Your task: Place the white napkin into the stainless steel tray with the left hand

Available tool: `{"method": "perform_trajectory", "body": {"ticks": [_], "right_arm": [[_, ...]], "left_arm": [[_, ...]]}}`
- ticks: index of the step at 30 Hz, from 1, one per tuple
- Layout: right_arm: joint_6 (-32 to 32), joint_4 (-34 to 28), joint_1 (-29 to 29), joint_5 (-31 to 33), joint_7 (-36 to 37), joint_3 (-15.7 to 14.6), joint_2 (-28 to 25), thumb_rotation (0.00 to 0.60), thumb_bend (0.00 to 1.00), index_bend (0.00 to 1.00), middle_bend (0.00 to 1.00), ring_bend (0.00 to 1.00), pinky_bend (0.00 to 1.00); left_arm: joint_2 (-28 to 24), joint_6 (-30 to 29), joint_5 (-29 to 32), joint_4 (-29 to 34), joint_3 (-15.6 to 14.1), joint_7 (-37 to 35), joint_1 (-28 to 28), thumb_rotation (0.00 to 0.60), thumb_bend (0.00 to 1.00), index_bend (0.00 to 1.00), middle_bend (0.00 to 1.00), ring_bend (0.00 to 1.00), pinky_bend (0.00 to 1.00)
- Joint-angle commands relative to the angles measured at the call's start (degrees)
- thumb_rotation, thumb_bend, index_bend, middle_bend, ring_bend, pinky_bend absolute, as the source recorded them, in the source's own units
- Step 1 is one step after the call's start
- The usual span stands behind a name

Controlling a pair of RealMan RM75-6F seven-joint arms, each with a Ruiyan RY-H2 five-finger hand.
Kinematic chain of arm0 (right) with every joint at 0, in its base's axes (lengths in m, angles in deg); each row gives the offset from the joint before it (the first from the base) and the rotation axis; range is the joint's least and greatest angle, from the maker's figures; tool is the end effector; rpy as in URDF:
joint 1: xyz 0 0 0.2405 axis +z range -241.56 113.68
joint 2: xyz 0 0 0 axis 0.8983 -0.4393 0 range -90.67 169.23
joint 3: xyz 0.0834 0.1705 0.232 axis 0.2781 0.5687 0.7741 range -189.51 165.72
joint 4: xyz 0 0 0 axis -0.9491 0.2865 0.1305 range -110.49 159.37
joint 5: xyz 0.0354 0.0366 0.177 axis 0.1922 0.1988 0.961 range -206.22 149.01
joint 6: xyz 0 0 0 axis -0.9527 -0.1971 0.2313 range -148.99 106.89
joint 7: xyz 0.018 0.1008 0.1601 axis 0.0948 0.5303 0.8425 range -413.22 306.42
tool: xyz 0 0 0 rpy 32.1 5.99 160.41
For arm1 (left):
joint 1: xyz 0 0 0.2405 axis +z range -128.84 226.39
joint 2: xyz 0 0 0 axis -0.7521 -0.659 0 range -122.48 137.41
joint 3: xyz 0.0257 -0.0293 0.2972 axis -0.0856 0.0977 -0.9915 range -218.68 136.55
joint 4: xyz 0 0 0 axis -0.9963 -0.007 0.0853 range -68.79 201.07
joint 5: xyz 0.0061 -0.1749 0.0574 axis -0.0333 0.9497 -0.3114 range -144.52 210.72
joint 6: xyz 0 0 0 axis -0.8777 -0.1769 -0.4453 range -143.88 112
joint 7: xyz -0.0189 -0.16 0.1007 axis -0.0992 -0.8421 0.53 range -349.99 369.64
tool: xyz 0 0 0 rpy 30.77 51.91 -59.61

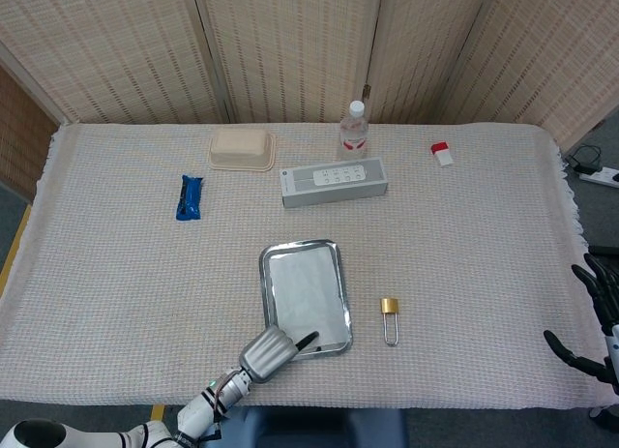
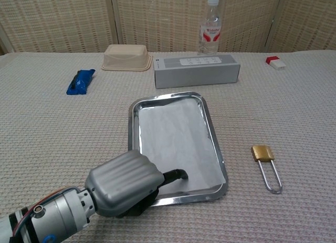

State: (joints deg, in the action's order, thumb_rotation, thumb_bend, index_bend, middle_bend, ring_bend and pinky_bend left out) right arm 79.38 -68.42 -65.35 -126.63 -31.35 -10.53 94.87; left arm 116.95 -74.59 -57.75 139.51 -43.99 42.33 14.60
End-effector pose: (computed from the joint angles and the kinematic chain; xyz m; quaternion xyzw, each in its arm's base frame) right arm -0.3054 -0.1811 0.2723 0.5530 -0.3788 0.5344 0.5149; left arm -0.1348 0.2705 -0.1495 -0.8650 -0.1775 -0.3564 0.3053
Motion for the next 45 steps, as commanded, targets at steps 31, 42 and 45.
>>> {"method": "perform_trajectory", "body": {"ticks": [31,42,45], "right_arm": [[0.6,-0.1,-0.4,0.1,-0.5,0.1,0.0,0.6,0.32,0.0,0.0,0.0,0.0],[0.1,-0.4,-0.3,-0.2,-2.3,0.0,0.5,0.6,0.32,0.0,0.0,0.0,0.0],[-0.2,-0.5,-0.1,-0.6,-3.2,-0.1,0.8,0.6,0.32,0.0,0.0,0.0,0.0]], "left_arm": [[-4.0,-5.0,-3.4,7.0,-0.7,2.2,1.2,0.6,0.86,0.25,1.0,1.0,1.0],[-9.2,-12.4,-6.5,13.2,0.2,1.2,3.4,0.6,0.85,0.23,1.0,1.0,1.0],[-12.2,-15.8,-7.5,14.9,0.5,1.0,4.8,0.6,0.85,0.23,1.0,1.0,1.0]]}}
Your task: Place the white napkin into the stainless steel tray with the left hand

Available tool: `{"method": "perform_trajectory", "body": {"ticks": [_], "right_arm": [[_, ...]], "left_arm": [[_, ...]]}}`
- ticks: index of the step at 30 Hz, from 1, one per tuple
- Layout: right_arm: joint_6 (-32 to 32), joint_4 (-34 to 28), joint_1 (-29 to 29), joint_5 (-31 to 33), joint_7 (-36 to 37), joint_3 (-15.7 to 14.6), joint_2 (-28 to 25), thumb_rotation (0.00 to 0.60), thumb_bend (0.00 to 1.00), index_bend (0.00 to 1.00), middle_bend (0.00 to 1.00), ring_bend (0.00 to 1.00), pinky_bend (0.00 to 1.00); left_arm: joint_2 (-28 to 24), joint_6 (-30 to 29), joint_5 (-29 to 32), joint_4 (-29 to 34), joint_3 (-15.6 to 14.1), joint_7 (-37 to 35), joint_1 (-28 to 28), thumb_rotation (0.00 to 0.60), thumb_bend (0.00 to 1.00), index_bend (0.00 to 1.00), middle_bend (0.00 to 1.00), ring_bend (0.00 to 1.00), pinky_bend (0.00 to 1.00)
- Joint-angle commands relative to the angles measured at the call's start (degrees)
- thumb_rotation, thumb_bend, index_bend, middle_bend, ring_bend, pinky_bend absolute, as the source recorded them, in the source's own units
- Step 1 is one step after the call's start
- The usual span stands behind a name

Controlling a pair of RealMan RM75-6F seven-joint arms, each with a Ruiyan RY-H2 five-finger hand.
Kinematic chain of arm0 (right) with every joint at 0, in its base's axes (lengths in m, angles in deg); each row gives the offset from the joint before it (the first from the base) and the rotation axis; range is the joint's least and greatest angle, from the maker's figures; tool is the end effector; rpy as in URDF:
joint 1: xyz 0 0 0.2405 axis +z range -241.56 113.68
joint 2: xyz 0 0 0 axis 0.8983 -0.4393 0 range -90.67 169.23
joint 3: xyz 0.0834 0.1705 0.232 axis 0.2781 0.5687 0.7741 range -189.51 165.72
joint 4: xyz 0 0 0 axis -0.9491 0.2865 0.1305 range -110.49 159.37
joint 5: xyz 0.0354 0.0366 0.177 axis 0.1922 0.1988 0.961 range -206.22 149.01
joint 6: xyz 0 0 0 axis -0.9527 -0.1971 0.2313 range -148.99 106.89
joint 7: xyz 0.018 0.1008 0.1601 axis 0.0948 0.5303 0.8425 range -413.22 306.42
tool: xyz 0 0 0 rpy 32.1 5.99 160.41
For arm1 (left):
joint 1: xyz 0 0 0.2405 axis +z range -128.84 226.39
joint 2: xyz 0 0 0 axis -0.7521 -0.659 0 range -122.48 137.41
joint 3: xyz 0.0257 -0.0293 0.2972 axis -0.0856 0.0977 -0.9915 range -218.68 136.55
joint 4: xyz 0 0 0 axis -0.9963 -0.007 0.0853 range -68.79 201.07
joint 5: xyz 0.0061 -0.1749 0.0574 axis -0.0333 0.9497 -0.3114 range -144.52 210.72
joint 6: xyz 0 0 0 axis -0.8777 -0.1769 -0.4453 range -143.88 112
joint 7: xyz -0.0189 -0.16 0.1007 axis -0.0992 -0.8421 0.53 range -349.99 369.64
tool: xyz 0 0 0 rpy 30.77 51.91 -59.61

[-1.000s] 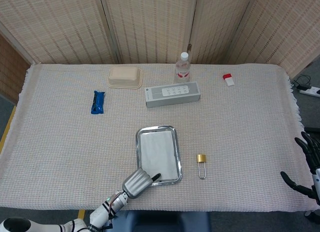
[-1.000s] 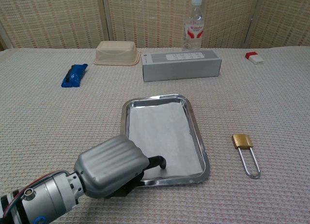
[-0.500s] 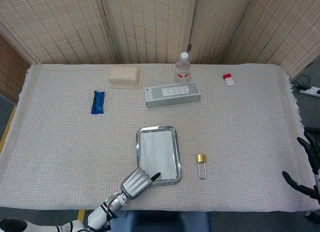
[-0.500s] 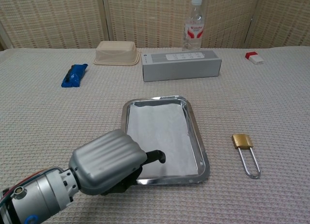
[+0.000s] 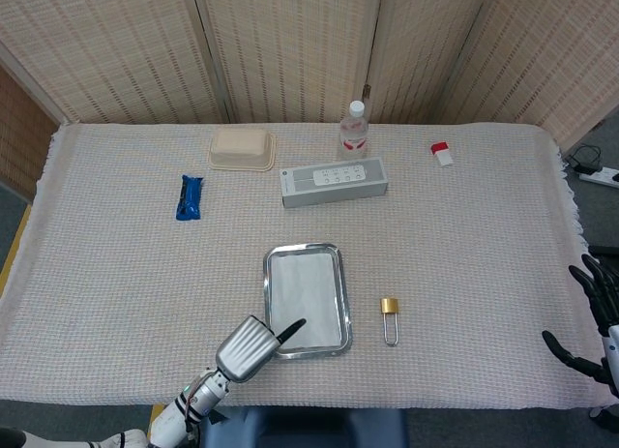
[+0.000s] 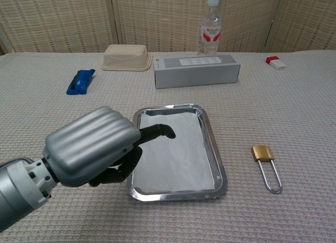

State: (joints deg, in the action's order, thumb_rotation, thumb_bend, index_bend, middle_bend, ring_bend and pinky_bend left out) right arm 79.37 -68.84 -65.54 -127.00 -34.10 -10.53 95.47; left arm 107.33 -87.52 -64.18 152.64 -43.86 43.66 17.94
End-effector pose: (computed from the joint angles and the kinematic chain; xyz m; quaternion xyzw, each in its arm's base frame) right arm -0.3043 -0.1800 0.2681 0.5585 -0.3702 0.5269 0.5229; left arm -0.1242 0.2682 -0.0593 -0.8045 -0.1599 -0.4509 0.3519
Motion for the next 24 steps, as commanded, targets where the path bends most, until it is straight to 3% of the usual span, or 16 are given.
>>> {"method": "perform_trajectory", "body": {"ticks": [1,4,6,8,10,12,16,19,22,24], "right_arm": [[-0.2,-0.1,0.1,-0.3,-0.8,-0.1,0.3,0.6,0.32,0.0,0.0,0.0,0.0],[-0.7,-0.2,0.2,-0.4,-1.8,-0.2,0.6,0.6,0.32,0.0,0.0,0.0,0.0],[-1.2,-0.3,0.4,-0.5,-2.5,-0.3,0.9,0.6,0.32,0.0,0.0,0.0,0.0],[-2.0,-0.4,0.7,-0.5,-3.7,-0.4,1.2,0.6,0.32,0.0,0.0,0.0,0.0],[-2.7,-0.5,1.0,-0.5,-4.9,-0.5,1.6,0.6,0.32,0.0,0.0,0.0,0.0],[-3.4,-0.8,1.2,-0.6,-6.3,-0.7,2.1,0.6,0.32,0.0,0.0,0.0,0.0],[-4.4,-0.9,1.5,-0.6,-8.6,-0.8,3.0,0.6,0.32,0.0,0.0,0.0,0.0],[-5.6,-0.8,2.0,-0.2,-11.0,-0.7,4.2,0.6,0.32,0.0,0.0,0.0,0.0],[-7.0,-0.5,2.5,0.6,-14.2,-0.3,5.9,0.6,0.32,0.0,0.0,0.0,0.0],[-7.8,-0.4,2.9,1.2,-15.9,0.0,6.8,0.6,0.32,0.0,0.0,0.0,0.0]], "left_arm": [[-3.7,-3.9,-1.1,2.4,0.4,-0.4,2.0,0.6,0.84,0.23,1.0,1.0,1.0],[-7.9,-8.0,-0.8,5.2,0.2,-0.6,4.9,0.6,0.74,0.22,1.0,0.92,0.98],[-10.5,-10.1,-0.3,6.5,-0.5,-1.3,6.8,0.6,0.64,0.22,0.95,0.74,0.81],[-13.8,-12.2,1.3,7.9,-1.1,-1.5,9.3,0.6,0.52,0.22,0.7,0.49,0.49],[-16.2,-14.7,2.3,8.4,-1.3,-3.3,11.3,0.6,0.43,0.22,0.39,0.26,0.21],[-18.6,-18.1,3.0,7.5,-1.3,-6.5,13.8,0.6,0.4,0.21,0.27,0.15,0.11],[-21.9,-24.8,5.6,2.8,-0.1,-11.9,18.7,0.6,0.38,0.18,0.13,0.03,0.0],[-24.1,-28.0,10.9,-0.2,1.4,-16.8,23.1,0.6,0.35,0.14,0.08,0.0,0.0],[-24.9,-28.5,15.3,-1.5,2.7,-20.6,25.9,0.6,0.34,0.11,0.04,0.0,0.0],[-26.4,-25.4,17.1,0.0,2.3,-19.5,25.9,0.6,0.34,0.08,0.02,0.0,0.0]]}}
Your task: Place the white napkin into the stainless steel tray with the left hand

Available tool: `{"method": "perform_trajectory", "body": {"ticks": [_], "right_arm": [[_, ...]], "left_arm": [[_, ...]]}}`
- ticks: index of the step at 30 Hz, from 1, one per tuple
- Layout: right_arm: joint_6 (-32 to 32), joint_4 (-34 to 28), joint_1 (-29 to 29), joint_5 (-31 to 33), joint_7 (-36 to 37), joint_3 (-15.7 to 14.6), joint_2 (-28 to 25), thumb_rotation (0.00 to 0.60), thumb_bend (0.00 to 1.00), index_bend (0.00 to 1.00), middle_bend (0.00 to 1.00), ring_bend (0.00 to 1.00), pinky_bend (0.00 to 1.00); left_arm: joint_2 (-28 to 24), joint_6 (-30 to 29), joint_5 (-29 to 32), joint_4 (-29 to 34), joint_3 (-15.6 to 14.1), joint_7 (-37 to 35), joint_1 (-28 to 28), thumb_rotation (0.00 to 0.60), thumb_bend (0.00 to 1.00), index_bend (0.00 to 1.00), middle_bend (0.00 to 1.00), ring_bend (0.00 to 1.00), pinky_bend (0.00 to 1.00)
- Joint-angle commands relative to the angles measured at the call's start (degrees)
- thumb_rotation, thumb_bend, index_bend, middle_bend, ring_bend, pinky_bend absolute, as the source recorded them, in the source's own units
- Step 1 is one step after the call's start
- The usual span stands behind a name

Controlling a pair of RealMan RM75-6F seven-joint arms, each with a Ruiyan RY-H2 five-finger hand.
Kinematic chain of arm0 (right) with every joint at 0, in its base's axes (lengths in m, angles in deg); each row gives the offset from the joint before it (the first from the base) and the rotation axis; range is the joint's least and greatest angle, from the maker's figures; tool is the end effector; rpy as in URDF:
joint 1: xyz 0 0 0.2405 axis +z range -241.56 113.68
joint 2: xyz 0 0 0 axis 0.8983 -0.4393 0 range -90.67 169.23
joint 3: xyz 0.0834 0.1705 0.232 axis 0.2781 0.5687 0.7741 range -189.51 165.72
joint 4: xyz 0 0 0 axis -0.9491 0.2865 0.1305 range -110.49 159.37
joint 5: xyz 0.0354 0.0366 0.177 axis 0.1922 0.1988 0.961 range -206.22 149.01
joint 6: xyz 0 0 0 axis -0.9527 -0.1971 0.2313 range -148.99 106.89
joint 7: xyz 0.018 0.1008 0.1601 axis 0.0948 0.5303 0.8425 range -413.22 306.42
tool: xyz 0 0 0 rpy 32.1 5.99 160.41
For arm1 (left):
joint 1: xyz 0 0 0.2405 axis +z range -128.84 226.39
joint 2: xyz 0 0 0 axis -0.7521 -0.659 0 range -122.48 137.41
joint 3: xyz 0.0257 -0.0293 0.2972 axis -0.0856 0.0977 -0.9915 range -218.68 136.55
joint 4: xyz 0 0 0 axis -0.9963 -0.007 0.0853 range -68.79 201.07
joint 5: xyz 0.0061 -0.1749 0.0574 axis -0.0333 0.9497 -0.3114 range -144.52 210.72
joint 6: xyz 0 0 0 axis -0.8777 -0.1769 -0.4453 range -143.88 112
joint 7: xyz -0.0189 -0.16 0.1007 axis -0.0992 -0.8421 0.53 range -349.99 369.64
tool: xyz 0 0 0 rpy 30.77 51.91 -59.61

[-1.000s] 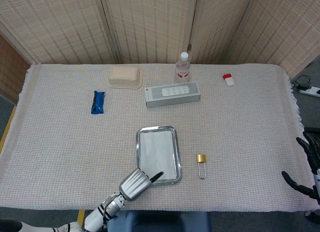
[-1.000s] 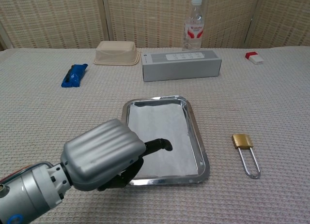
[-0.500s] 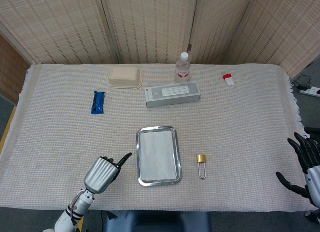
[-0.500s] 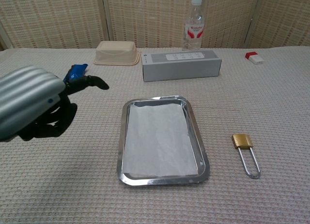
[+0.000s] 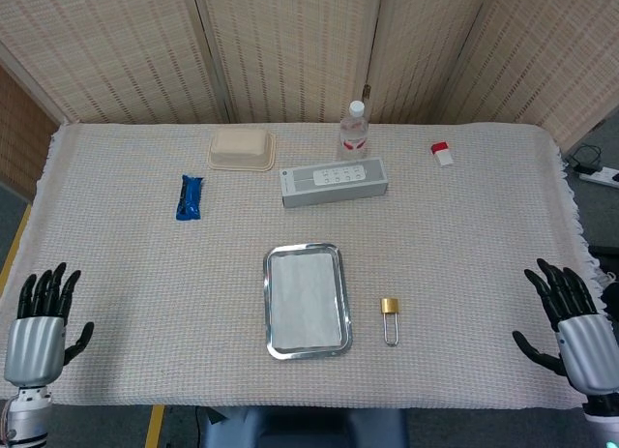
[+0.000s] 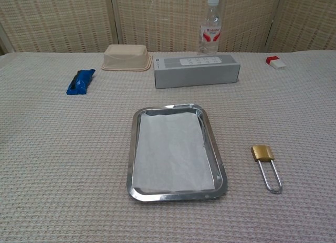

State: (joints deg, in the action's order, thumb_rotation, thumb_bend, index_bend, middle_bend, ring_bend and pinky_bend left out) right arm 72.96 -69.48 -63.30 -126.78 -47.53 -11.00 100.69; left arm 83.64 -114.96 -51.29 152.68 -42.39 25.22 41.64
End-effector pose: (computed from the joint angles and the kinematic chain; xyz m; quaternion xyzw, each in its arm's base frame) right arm -0.3064 -0.1937 0.2201 0.6033 -0.3566 0.4657 0.5404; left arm -0.3300 0.2259 0.1660 -0.5816 -0.2893 -0.3872 0.6544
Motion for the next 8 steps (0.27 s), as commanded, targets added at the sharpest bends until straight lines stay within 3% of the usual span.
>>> {"method": "perform_trajectory", "body": {"ticks": [1,8], "right_arm": [[-1.7,0.2,0.7,1.2,-3.2,0.5,1.9,0.6,0.32,0.0,0.0,0.0,0.0],[-3.4,0.4,1.2,1.9,-5.6,0.2,3.0,0.6,0.32,0.0,0.0,0.0,0.0]], "left_arm": [[-3.3,2.6,4.0,0.8,0.7,-1.2,2.1,0.6,0.34,0.07,0.01,0.0,0.0],[-5.1,3.3,2.0,3.8,0.4,-2.4,3.0,0.6,0.34,0.05,0.0,0.0,0.0]]}}
